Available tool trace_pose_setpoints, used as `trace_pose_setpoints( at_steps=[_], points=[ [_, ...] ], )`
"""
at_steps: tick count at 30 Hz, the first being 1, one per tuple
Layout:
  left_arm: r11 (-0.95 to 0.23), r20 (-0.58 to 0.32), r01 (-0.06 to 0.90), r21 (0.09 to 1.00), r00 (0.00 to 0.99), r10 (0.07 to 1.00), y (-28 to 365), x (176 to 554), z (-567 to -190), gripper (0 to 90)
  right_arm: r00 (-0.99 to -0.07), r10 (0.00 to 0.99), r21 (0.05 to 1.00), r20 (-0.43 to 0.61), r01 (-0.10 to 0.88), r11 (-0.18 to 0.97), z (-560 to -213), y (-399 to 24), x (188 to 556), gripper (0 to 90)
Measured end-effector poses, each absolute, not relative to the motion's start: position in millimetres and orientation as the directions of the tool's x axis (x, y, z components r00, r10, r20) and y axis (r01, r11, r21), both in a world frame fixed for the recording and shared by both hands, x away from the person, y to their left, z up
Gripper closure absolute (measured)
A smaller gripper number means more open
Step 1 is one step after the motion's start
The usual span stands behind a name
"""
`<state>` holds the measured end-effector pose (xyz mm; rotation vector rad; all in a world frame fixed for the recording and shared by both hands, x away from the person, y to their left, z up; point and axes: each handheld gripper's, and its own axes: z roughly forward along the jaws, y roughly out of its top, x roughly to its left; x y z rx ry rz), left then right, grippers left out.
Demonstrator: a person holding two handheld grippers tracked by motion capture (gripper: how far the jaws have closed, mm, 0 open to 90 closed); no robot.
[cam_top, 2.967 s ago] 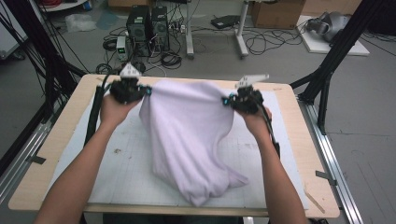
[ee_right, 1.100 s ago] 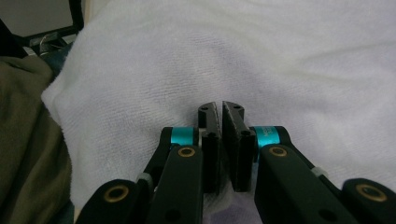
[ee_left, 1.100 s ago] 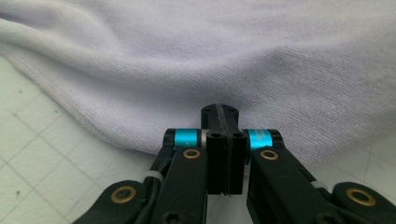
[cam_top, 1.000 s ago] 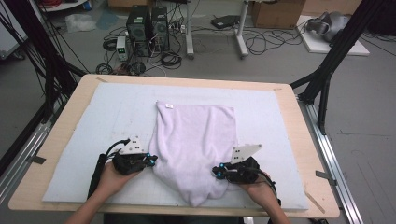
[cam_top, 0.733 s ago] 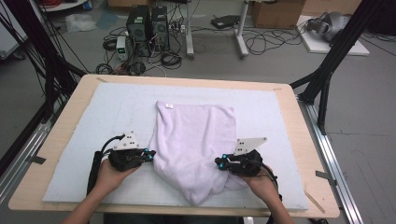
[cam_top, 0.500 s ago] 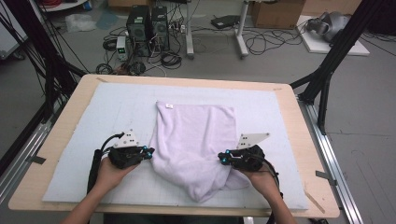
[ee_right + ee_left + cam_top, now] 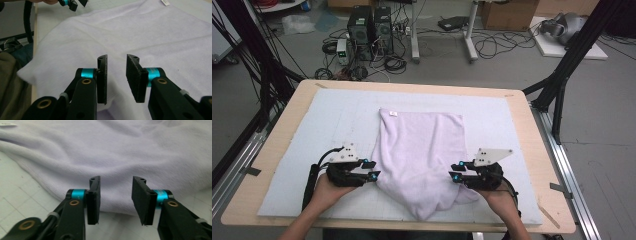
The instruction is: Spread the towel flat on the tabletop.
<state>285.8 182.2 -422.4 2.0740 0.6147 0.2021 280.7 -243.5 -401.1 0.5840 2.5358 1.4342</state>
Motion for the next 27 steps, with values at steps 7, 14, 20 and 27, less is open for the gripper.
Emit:
trace_pose_setpoints(
  at_steps=[7, 14, 20, 27],
  points=[
    [-0.448, -0.102, 0.311, 0.838, 0.897, 0.430, 174.2, 266.5, -419.9, 48.0, -0.941, 0.332, 0.852, 0.066, 0.226, 0.472, -405.2, -241.1, 257.4, 55.5],
    [-0.527, -0.086, 0.299, 0.795, 0.917, 0.390, 148.7, 264.3, -433.9, 42.0, -0.964, 0.255, 0.803, 0.074, 0.209, 0.559, -423.1, -217.2, 256.0, 48.6],
    [-0.542, -0.068, 0.286, 0.790, 0.920, 0.387, 143.9, 269.7, -437.8, 76.3, -0.970, 0.226, 0.785, 0.087, 0.207, 0.583, -426.9, -205.5, 263.6, 70.3],
    [-0.472, -0.062, 0.283, 0.835, 0.900, 0.431, 165.3, 275.9, -410.1, 82.3, -0.971, 0.226, 0.815, 0.082, 0.196, 0.545, -402.9, -201.6, 268.9, 77.0]
  ],
)
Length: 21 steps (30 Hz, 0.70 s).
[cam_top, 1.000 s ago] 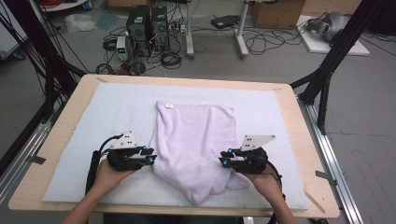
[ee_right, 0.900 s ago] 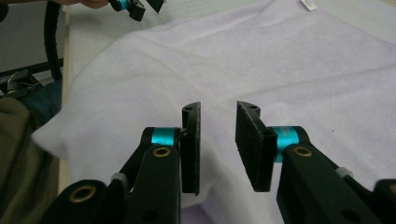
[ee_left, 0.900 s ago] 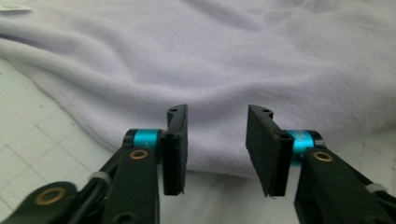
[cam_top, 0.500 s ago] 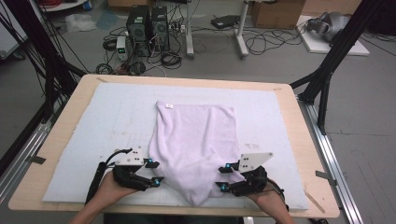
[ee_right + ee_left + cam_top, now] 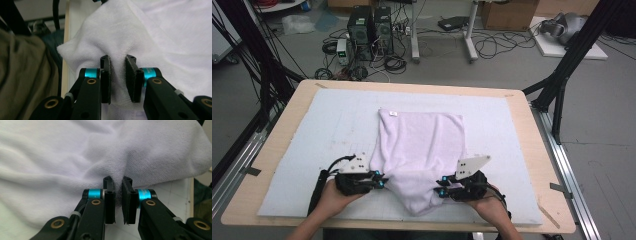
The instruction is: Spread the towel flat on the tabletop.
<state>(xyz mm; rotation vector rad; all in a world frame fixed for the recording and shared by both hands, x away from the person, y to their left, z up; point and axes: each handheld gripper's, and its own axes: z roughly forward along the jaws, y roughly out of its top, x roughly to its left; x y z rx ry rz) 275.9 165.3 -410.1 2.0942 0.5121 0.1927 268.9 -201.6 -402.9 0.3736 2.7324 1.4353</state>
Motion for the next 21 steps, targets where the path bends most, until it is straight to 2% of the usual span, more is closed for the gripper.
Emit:
trace_pose_setpoints(
  at_steps=[6, 9, 13, 16, 19, 21],
  points=[
    [-0.412, -0.051, 0.281, 0.867, 0.871, 0.488, 183.2, 297.1, -371.3, 82.6, -0.962, 0.267, 0.844, 0.054, 0.187, 0.502, -366.5, -194.0, 292.7, 77.6],
    [-0.427, -0.042, 0.319, 0.846, 0.839, 0.543, 181.8, 319.0, -373.9, 82.3, -0.949, 0.310, 0.839, 0.048, 0.207, 0.503, -362.9, -186.3, 311.8, 77.4],
    [-0.444, -0.060, 0.390, 0.807, 0.802, 0.595, 170.5, 348.8, -398.6, 81.7, -0.914, 0.397, 0.788, 0.082, 0.303, 0.536, -385.3, -180.6, 350.4, 77.0],
    [-0.445, -0.064, 0.434, 0.783, 0.769, 0.636, 161.8, 366.6, -415.3, 80.1, -0.885, 0.442, 0.754, 0.144, 0.388, 0.531, -406.3, -183.0, 373.2, 75.9],
    [-0.436, -0.073, 0.463, 0.772, 0.745, 0.663, 155.6, 379.6, -425.8, 76.4, -0.864, 0.473, 0.737, 0.171, 0.430, 0.521, -419.2, -185.1, 385.4, 72.6],
    [-0.420, -0.086, 0.484, 0.767, 0.728, 0.681, 155.9, 385.3, -426.1, 69.4, -0.854, 0.488, 0.737, 0.180, 0.446, 0.508, -423.1, -187.0, 390.2, 68.3]
  ],
)
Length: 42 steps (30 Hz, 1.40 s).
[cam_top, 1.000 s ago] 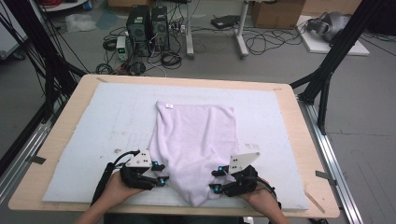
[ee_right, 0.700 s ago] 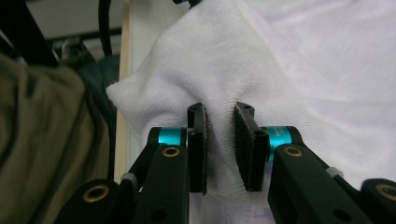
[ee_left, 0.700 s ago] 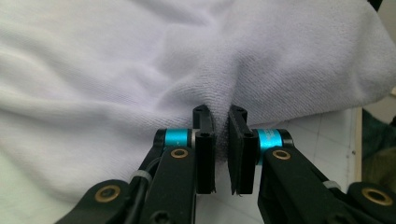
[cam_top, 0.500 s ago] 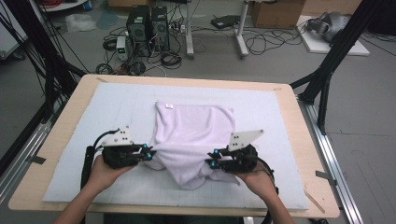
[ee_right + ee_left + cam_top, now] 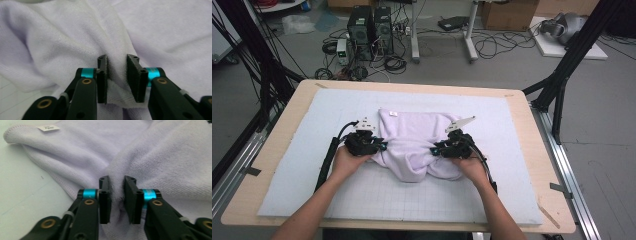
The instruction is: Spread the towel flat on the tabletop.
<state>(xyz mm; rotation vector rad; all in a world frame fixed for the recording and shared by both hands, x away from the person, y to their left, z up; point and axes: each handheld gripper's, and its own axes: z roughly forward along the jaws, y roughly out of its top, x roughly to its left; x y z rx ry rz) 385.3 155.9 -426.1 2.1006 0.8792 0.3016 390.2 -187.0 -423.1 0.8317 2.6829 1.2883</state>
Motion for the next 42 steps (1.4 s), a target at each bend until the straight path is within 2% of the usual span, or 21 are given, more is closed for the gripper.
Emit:
trace_pose_setpoints(
  at_steps=[2, 6, 9, 14, 19, 23, 25, 27, 29, 31, 36, 42],
  points=[
    [-0.401, -0.093, 0.485, 0.777, 0.719, 0.689, 160.9, 385.2, -421.6, 63.0, -0.846, 0.496, 0.750, 0.197, 0.456, 0.480, -423.0, -190.7, 391.4, 62.7],
    [-0.357, -0.106, 0.463, 0.811, 0.716, 0.690, 173.9, 373.8, -406.1, 56.2, -0.851, 0.496, 0.794, 0.170, 0.417, 0.443, -408.4, -201.2, 381.5, 58.8],
    [-0.334, -0.102, 0.429, 0.839, 0.728, 0.678, 182.5, 360.5, -394.1, 55.1, -0.862, 0.491, 0.829, 0.128, 0.365, 0.424, -394.2, -209.5, 366.4, 58.1],
    [-0.379, -0.077, 0.391, 0.839, 0.774, 0.628, 182.3, 333.7, -394.1, 55.5, -0.900, 0.432, 0.843, 0.058, 0.276, 0.462, -386.5, -210.5, 339.0, 58.4],
    [-0.422, -0.087, 0.395, 0.816, 0.806, 0.586, 171.2, 317.3, -413.5, 56.4, -0.915, 0.402, 0.806, 0.037, 0.265, 0.530, -401.9, -205.4, 324.1, 57.8],
    [-0.474, -0.076, 0.409, 0.780, 0.813, 0.577, 154.8, 321.7, -429.9, 56.3, -0.919, 0.392, 0.774, 0.052, 0.285, 0.566, -420.8, -197.4, 325.5, 56.5],
    [-0.495, -0.060, 0.413, 0.765, 0.810, 0.583, 149.2, 324.9, -435.1, 58.2, -0.923, 0.383, 0.740, 0.038, 0.283, 0.610, -428.8, -189.5, 327.6, 58.5],
    [-0.493, -0.049, 0.415, 0.765, 0.800, 0.598, 145.9, 327.1, -437.4, 62.9, -0.926, 0.377, 0.706, 0.027, 0.284, 0.648, -436.7, -183.2, 330.1, 68.2],
    [-0.501, -0.036, 0.407, 0.764, 0.803, 0.595, 144.6, 328.2, -436.4, 74.3, -0.930, 0.366, 0.722, 0.041, 0.281, 0.632, -439.5, -182.6, 331.4, 78.2],
    [-0.506, -0.025, 0.397, 0.766, 0.805, 0.593, 145.2, 327.6, -433.2, 84.2, -0.932, 0.360, 0.730, 0.034, 0.270, 0.628, -437.3, -185.0, 331.8, 83.0],
    [-0.464, -0.030, 0.382, 0.799, 0.796, 0.605, 154.4, 324.1, -420.0, 86.5, -0.926, 0.374, 0.772, 0.047, 0.272, 0.575, -424.2, -197.4, 326.0, 84.2],
    [-0.386, -0.017, 0.323, 0.864, 0.785, 0.620, 178.1, 312.1, -373.6, 86.5, -0.929, 0.369, 0.802, 0.018, 0.234, 0.549, -405.2, -206.2, 312.5, 84.3]
  ],
)
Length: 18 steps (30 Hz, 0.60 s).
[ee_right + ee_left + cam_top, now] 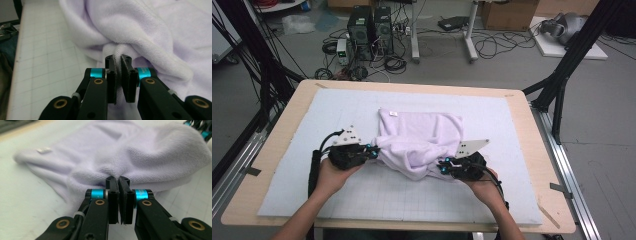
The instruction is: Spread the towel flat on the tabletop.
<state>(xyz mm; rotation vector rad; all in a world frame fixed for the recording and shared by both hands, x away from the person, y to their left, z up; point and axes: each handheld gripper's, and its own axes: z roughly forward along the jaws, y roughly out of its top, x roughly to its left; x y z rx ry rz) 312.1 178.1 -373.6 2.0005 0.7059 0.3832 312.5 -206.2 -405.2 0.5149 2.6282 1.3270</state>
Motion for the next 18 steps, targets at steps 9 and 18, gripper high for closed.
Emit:
trace_pose_setpoints(
  at_steps=[9, 18],
  points=[
    [-0.345, 0.000, 0.292, 0.892, 0.763, 0.647, 196.0, 308.7, -342.8, 86.5, -0.948, 0.315, 0.840, 0.038, 0.201, 0.504, -378.8, -211.8, 290.5, 84.1],
    [-0.407, -0.085, 0.451, 0.794, 0.745, 0.661, 165.5, 345.6, -388.2, 69.8, -0.948, 0.318, 0.819, 0.026, 0.203, 0.538, -395.1, -196.6, 293.4, 65.9]
  ],
)
